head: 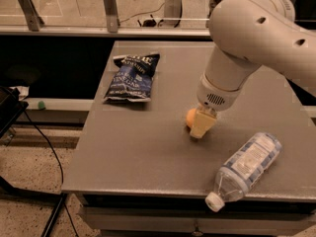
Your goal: Move orange near blue chip bag
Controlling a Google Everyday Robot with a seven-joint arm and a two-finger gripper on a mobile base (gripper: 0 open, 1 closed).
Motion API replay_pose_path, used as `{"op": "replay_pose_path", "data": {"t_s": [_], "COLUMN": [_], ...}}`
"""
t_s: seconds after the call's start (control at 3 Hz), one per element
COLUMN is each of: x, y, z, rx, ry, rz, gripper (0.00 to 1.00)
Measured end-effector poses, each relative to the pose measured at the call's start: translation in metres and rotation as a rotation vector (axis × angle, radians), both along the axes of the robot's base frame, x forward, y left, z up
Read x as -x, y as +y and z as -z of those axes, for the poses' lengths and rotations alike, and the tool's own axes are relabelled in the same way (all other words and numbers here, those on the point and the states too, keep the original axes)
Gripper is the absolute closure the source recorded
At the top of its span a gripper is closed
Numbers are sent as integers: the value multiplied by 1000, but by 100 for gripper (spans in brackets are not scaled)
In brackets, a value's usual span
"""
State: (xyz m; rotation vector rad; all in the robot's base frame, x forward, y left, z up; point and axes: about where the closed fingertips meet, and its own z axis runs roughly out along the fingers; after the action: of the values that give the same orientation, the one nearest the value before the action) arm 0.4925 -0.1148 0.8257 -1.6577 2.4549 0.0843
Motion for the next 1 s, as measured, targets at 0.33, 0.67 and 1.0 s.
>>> {"op": "replay_pose_path", "data": {"t_s": [0.33,0.67,1.0], "x": [-1,-17,-59], "y": [1,6,32], "z": [-4,-37,-66], "rx": [-1,-20,-26], "ry": [-7,-59,-126], "rz": [-4,-33,-108], "gripper": [78,99,100]}}
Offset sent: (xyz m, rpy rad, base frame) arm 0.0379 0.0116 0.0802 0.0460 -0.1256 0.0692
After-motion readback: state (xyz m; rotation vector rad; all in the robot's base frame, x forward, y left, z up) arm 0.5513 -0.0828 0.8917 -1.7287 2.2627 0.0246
